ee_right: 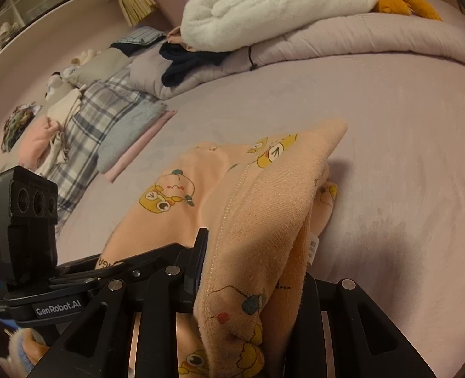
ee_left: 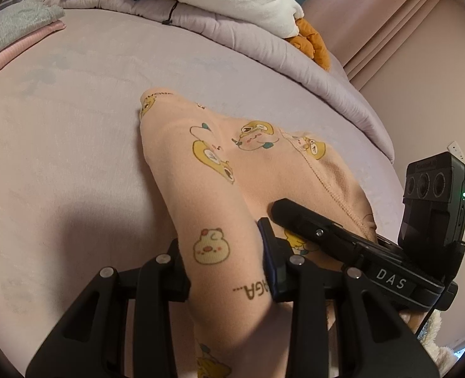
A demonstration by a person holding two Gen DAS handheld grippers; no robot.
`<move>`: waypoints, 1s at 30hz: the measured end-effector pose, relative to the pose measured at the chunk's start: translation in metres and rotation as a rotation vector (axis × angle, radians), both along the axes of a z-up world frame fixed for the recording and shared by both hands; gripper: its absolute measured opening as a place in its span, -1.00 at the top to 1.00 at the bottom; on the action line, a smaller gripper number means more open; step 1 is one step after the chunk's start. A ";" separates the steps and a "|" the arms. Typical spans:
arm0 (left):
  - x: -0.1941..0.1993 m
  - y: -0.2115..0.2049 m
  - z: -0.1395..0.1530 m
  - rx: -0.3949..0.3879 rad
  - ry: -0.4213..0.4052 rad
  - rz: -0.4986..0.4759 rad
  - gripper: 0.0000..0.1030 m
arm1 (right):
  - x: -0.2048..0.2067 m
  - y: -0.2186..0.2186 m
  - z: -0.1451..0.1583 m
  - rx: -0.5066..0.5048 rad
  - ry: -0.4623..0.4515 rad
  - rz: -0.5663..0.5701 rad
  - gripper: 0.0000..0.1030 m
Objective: Fold small clothes
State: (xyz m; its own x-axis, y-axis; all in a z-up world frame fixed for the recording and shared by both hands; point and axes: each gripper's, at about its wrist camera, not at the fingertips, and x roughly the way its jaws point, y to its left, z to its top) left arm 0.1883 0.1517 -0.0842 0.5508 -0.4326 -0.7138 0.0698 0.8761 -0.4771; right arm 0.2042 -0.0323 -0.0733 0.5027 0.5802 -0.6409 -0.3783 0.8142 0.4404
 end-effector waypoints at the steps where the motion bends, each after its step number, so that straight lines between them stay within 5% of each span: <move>1: 0.001 0.000 -0.002 0.002 0.011 0.001 0.32 | 0.001 -0.001 -0.003 0.003 0.017 -0.001 0.45; 8: 0.002 0.001 -0.009 0.001 0.048 0.008 0.27 | 0.003 -0.011 -0.016 0.042 0.098 -0.024 0.45; 30: -0.001 0.014 -0.012 0.017 0.065 0.054 0.07 | 0.001 -0.023 -0.020 0.077 0.147 -0.078 0.41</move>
